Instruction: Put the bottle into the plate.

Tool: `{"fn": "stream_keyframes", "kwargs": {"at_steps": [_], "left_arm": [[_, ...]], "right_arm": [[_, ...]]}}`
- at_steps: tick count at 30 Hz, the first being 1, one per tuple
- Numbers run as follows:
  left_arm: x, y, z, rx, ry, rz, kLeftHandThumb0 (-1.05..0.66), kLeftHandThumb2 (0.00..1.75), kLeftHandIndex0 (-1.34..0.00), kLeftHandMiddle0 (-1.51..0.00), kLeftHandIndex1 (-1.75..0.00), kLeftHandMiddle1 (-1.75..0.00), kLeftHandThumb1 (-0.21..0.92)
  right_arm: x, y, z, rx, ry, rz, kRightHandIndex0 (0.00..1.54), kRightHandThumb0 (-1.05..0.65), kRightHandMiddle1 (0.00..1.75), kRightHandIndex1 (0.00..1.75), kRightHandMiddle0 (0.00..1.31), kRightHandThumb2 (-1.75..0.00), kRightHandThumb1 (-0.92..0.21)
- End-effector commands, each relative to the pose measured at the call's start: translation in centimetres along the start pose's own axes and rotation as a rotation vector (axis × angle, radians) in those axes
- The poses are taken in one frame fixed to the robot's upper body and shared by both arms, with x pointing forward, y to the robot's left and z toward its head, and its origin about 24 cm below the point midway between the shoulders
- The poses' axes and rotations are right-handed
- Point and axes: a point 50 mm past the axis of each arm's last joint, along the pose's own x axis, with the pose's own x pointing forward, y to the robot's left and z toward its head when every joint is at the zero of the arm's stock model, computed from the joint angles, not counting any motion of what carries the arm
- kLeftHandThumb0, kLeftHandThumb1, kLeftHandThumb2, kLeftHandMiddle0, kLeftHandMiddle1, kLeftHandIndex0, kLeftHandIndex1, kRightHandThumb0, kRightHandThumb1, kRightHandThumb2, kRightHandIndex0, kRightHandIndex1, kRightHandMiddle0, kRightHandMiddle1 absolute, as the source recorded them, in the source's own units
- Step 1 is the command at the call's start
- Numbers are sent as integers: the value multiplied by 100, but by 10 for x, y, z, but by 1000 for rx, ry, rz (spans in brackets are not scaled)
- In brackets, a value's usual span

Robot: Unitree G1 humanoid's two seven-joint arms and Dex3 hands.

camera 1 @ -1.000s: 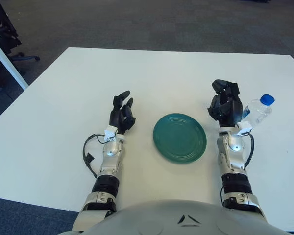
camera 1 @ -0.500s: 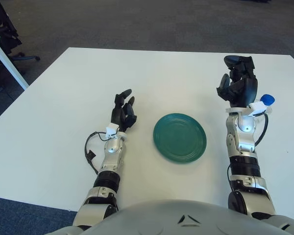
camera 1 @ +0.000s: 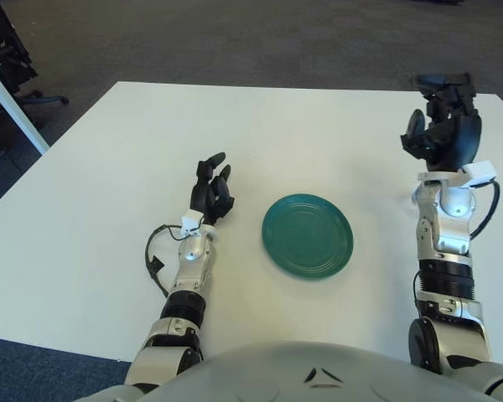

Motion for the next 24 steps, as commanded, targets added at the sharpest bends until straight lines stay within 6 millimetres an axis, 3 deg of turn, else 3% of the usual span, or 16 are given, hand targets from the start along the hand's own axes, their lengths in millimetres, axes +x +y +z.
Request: {"fn": "stream_keyframes", "kwargs": {"at_steps": [1,10,12,15,21,24], "left_arm": [[-25,8,-30,-12,157,46,-77,82,-7,-54,-100,-3,92],[-23,12,-28,-11,152,39,-79,79,-8,-54,-100,-3,92],[-23,14,-28,-11,148,38,-79,79,-9,-55,-100,-3,92],[-23,17,-27,-10,142,36,-78,80,-10,-56,-100,-4,92],[-24,23,-25,10,129,24,-73,85,-8,-54,-99,-3,92],[-25,26,-25,14,130,27,-70,88,-7,-52,-98,-2,92]], "right_arm": [[6,-11,3,4,-35,-44,31,-59,124,75,20,-77,-71],[11,-18,0,-4,-64,-99,35,-54,129,76,30,-84,-64],[12,-20,0,-19,-65,-113,35,-44,145,80,38,-69,-71],[12,-22,0,-37,-63,-129,34,-40,152,83,44,-65,-72],[14,-67,10,-95,-70,-211,32,-39,156,85,48,-70,-69],[13,-72,13,-102,-78,-239,30,-38,155,84,46,-64,-72]]}}
